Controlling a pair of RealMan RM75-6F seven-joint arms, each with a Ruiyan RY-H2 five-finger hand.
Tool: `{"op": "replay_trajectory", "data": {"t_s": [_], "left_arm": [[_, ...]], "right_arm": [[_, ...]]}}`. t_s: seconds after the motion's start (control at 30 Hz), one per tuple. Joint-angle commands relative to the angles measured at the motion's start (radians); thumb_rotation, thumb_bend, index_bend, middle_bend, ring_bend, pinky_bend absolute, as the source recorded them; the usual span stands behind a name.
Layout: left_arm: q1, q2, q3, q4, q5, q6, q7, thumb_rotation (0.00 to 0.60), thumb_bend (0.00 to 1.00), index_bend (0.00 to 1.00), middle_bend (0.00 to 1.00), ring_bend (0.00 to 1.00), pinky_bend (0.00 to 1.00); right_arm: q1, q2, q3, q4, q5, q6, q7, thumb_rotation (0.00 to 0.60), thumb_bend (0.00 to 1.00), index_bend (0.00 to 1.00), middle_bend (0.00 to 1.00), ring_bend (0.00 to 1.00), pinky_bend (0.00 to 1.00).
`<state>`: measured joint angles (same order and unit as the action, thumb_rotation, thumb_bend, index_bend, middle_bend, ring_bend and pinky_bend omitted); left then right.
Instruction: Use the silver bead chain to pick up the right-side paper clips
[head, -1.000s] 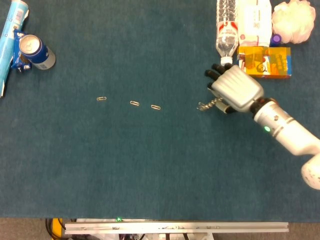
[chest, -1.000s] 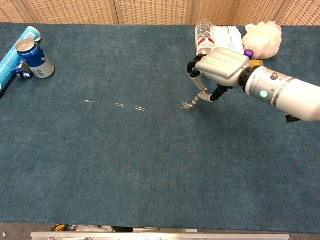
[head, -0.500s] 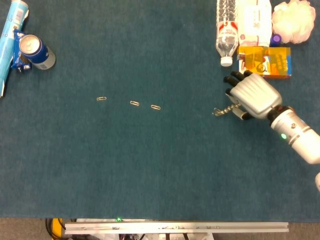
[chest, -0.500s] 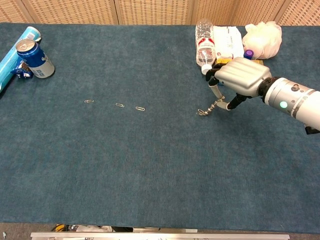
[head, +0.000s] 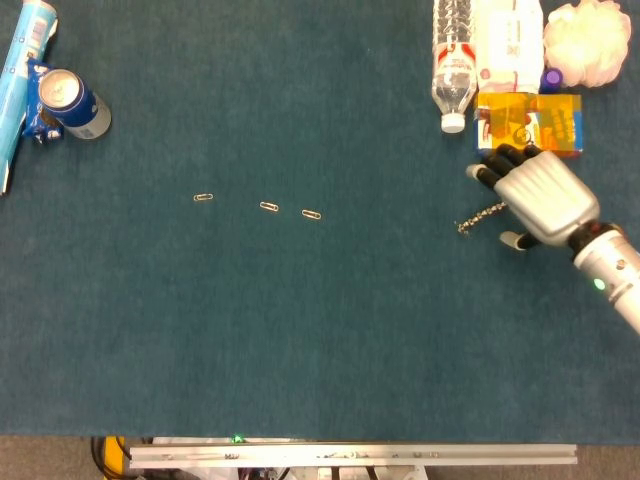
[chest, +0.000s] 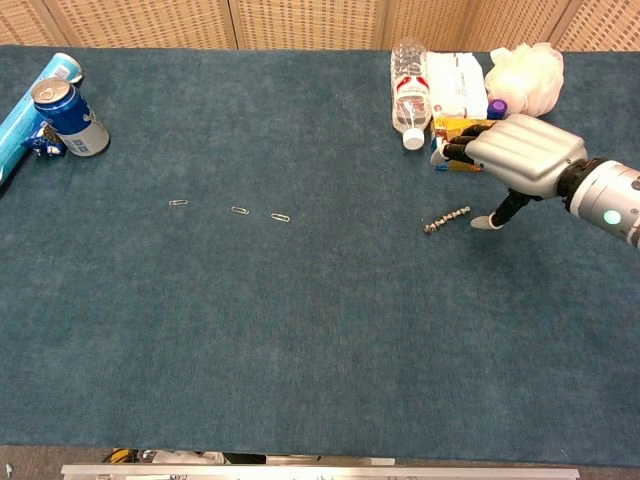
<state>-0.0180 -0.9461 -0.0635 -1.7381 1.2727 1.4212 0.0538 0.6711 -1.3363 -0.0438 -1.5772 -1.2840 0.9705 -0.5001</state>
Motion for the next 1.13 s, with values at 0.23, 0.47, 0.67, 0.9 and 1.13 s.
{"op": "replay_trajectory", "data": {"t_s": [0.23,0.47,0.67,0.9,1.13], "left_arm": [[-0.010,-0.012,-0.002,0.007,0.006,-0.008,0.000,0.600,0.12,0.38,0.36,0.30,0.43],[-0.026,-0.033,0.000,0.029,0.035,-0.019,-0.011,0.600,0.12,0.38,0.36,0.30,0.43],[-0.043,-0.052,0.001,0.042,0.058,-0.032,-0.013,0.600,0.12,0.39,0.36,0.30,0.43],[-0.063,-0.087,-0.002,0.070,0.087,-0.034,-0.023,0.600,0.12,0.39,0.37,0.30,0.43],[-0.075,-0.110,0.004,0.078,0.096,-0.046,-0.006,0.600,0.13,0.39,0.37,0.30,0.43]], "right_arm": [[-0.090,0.073,-0.008,-0.076,-0.015,0.129,-0.022,0.600,0.11,0.25,0.28,0.18,0.34],[-0.204,0.118,-0.007,-0.084,-0.061,0.293,0.058,0.600,0.11,0.31,0.29,0.18,0.34],[-0.304,0.127,0.011,-0.072,-0.057,0.422,0.121,0.600,0.11,0.38,0.29,0.18,0.33],[-0.405,0.146,0.031,-0.109,0.002,0.511,0.142,0.600,0.11,0.39,0.30,0.18,0.34],[-0.465,0.157,0.048,-0.076,-0.008,0.541,0.267,0.600,0.11,0.39,0.30,0.18,0.33]]}}
